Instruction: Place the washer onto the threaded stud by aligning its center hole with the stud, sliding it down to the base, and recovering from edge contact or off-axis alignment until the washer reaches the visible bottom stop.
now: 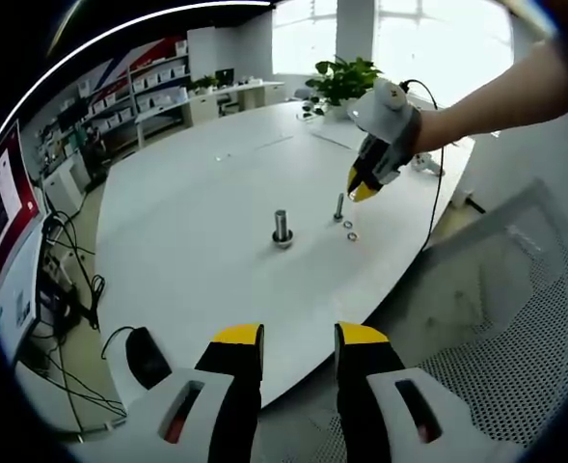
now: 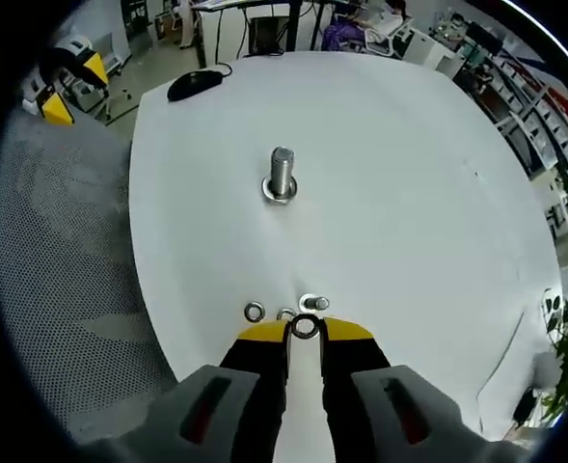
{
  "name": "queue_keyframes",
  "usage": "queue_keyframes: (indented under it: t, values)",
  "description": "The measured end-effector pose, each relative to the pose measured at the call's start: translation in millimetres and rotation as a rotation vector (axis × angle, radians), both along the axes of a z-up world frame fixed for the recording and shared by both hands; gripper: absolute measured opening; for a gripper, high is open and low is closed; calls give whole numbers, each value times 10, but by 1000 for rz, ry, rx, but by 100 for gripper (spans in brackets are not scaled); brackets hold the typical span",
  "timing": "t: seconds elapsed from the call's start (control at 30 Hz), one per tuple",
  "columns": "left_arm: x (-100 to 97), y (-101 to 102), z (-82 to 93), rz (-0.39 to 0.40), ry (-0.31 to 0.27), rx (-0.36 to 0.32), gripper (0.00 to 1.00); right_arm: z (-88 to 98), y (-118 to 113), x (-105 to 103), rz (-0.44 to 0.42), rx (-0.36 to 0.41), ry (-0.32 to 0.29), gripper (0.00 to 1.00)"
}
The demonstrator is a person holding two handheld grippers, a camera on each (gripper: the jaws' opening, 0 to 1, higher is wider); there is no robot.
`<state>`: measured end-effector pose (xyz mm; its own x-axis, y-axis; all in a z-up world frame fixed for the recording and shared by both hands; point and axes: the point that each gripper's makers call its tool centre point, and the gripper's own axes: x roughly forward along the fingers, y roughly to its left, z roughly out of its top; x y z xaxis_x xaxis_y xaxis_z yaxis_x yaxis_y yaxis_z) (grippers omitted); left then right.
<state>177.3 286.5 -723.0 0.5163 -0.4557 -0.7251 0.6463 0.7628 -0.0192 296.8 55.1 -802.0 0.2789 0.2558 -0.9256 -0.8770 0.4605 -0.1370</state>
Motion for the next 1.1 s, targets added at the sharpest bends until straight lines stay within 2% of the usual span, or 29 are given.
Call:
queue_keyframes:
  t: [0.43, 1.1]
  values:
    - [-4, -1, -2, -3, 0, 3, 27, 10, 78, 117, 20, 0, -38, 14]
    - [-3, 5, 1, 1, 1, 1, 27, -71, 80, 153, 24, -16, -21, 14]
